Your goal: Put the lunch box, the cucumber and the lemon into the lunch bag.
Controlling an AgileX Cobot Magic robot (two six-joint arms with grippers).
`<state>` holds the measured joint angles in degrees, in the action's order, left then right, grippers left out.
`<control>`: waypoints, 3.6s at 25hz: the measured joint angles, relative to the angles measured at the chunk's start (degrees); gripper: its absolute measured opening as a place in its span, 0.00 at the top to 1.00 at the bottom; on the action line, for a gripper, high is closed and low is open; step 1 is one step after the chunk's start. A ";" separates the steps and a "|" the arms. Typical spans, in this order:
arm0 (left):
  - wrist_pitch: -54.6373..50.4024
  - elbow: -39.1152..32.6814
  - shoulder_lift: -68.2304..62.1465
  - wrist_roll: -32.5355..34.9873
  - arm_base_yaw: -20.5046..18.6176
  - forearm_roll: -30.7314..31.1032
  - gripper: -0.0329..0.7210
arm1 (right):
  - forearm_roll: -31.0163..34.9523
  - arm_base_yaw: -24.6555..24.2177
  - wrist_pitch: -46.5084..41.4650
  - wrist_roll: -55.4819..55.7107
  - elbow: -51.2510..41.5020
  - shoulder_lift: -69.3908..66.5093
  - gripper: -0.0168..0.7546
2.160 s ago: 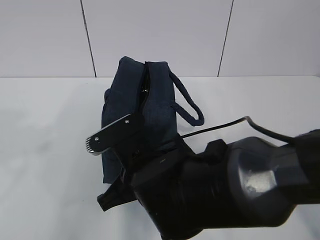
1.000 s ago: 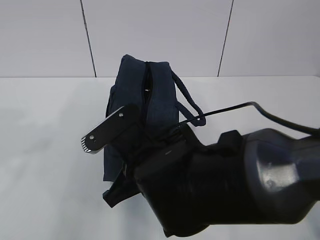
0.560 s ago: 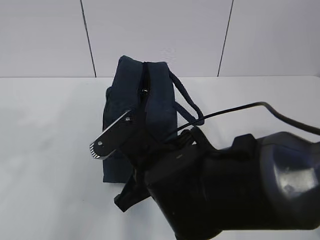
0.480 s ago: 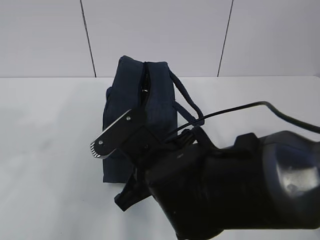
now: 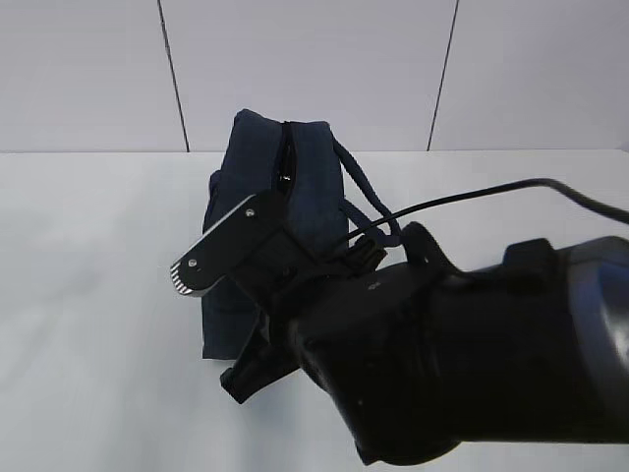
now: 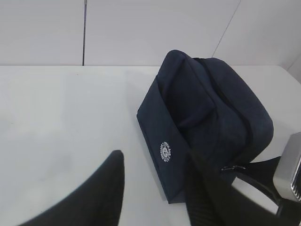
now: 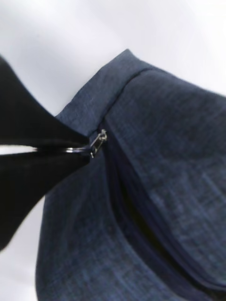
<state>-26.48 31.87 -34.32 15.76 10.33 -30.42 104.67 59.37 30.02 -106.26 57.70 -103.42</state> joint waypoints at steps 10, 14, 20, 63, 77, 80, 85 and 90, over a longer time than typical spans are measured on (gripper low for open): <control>0.25 0.00 0.00 0.00 0.00 0.00 0.55 | 0.10 4.21 -1.02 -0.93 -0.13 0.60 0.97; 0.93 0.00 0.00 0.00 0.00 0.00 0.55 | 0.10 5.17 -1.24 -1.37 -0.13 0.60 0.97; 1.05 0.00 0.00 0.00 0.00 0.00 0.55 | 0.10 5.17 -0.57 -2.48 -0.13 0.60 0.97; 1.05 0.00 0.00 0.00 0.00 -0.10 0.55 | -4.71 5.05 2.27 -9.57 -0.13 1.98 0.97; 1.05 0.00 0.00 0.00 0.00 -0.10 0.55 | -8.50 4.43 1.79 -7.13 -0.13 0.58 0.97; 1.05 0.00 0.00 0.00 0.00 -0.10 0.55 | -8.79 3.71 1.44 -7.02 -0.13 0.58 0.97; 1.05 0.00 0.00 0.00 0.00 -0.17 0.55 | -8.88 1.52 0.32 -6.89 0.56 0.50 0.97; 1.05 0.00 0.00 0.00 0.00 -0.17 0.55 | -8.92 0.85 -1.23 -6.75 1.92 0.50 0.97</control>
<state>-25.43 31.87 -34.32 15.76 10.33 -30.59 95.75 60.22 28.79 -113.01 59.62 -102.92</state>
